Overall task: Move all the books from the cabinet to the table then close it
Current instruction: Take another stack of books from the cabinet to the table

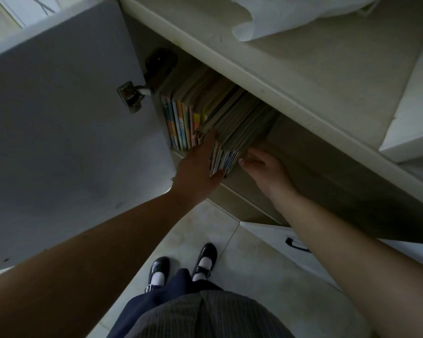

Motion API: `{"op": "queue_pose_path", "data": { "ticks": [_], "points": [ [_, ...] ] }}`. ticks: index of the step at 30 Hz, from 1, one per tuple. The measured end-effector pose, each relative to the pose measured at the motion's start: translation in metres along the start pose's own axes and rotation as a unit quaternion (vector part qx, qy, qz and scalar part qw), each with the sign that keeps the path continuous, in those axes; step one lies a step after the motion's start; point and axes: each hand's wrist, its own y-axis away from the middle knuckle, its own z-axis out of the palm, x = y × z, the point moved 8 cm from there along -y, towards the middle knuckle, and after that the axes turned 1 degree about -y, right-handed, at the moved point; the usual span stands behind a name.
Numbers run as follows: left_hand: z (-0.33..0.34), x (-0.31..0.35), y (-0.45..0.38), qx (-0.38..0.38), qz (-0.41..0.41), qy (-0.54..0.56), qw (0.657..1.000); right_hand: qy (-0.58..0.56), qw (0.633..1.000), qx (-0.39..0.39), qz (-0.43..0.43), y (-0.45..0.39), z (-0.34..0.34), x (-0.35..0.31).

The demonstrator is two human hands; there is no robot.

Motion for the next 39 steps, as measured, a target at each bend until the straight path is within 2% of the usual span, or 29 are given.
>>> {"op": "queue_pose_path", "data": {
  "ticks": [5,13,17,21,25,30,32,39],
  "points": [
    [0.004,0.006,0.003,0.001,0.023,-0.025,0.999,0.002,1.000,-0.019,0.002,-0.007,0.003,0.005],
    [0.001,0.006,0.000,0.022,-0.011,0.072,0.997,0.011,1.000,-0.016,0.002,-0.007,0.004,0.005],
    [0.009,0.002,0.000,0.031,-0.024,0.105,0.994,-0.036,0.999,-0.011,0.016,0.003,0.003,0.005],
    [0.027,0.005,-0.003,0.002,-0.045,0.147,0.988,-0.080,0.996,0.021,0.036,0.009,-0.008,0.012],
    [0.041,0.004,-0.008,0.011,-0.046,0.131,0.990,-0.122,0.990,0.025,0.073,0.013,-0.005,0.022],
    [0.046,0.001,-0.016,0.020,-0.063,0.124,0.990,-0.143,0.988,0.011,0.052,0.013,0.000,0.016],
    [0.078,-0.005,-0.045,0.050,-0.106,0.168,0.979,-0.098,0.994,0.020,0.041,-0.016,-0.026,0.025],
    [0.084,-0.020,-0.039,0.099,-0.152,0.207,0.961,-0.067,0.998,0.009,0.000,-0.013,-0.020,0.029]
  ]
}}
